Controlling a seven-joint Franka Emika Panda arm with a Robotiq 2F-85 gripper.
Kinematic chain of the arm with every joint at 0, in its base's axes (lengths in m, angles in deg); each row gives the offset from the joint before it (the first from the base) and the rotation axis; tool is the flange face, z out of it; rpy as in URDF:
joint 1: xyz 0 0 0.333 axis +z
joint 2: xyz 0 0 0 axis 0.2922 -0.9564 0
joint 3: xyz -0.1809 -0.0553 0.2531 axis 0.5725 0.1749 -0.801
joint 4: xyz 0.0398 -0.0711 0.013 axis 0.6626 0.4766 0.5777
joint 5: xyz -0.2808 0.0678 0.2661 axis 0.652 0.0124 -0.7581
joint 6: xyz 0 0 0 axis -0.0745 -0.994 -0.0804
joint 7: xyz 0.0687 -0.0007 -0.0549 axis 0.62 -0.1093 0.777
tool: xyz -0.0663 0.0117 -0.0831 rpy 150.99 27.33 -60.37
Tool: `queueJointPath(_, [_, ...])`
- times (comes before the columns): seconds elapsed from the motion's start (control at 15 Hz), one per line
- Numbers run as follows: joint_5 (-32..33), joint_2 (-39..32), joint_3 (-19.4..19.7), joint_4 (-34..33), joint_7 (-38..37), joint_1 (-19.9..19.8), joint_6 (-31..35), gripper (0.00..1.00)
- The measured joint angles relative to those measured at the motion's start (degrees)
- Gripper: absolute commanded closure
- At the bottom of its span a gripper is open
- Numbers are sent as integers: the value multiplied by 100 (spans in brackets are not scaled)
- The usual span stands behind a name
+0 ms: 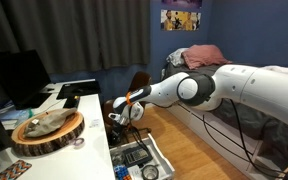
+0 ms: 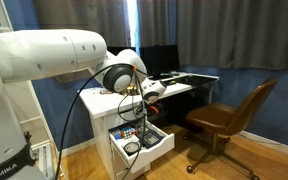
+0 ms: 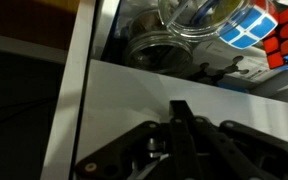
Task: Close the top opened drawer of the cabinet
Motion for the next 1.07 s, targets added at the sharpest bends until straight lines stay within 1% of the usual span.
queueJointPath(0.13, [0, 2, 17, -8, -19, 11, -31, 100])
queueJointPath(0.2, [-1, 8, 63, -22, -160, 45, -33, 100])
queueJointPath(0.47, [18, 35, 453, -229, -1452, 348, -33, 100])
queueJointPath(0.53, [22, 76, 556, -245, -1792, 399, -32, 97])
queueJointPath(0.6, [25, 141, 675, -246, -2124, 443, -28, 73])
queueJointPath(0.73, [34, 297, 929, -229, -2758, 500, -32, 69])
queueJointPath(0.87, [35, 489, 1176, -138, -3346, 511, -99, 56])
queueJointPath(1.07, [35, 831, 1504, 108, -4114, 510, -482, 35])
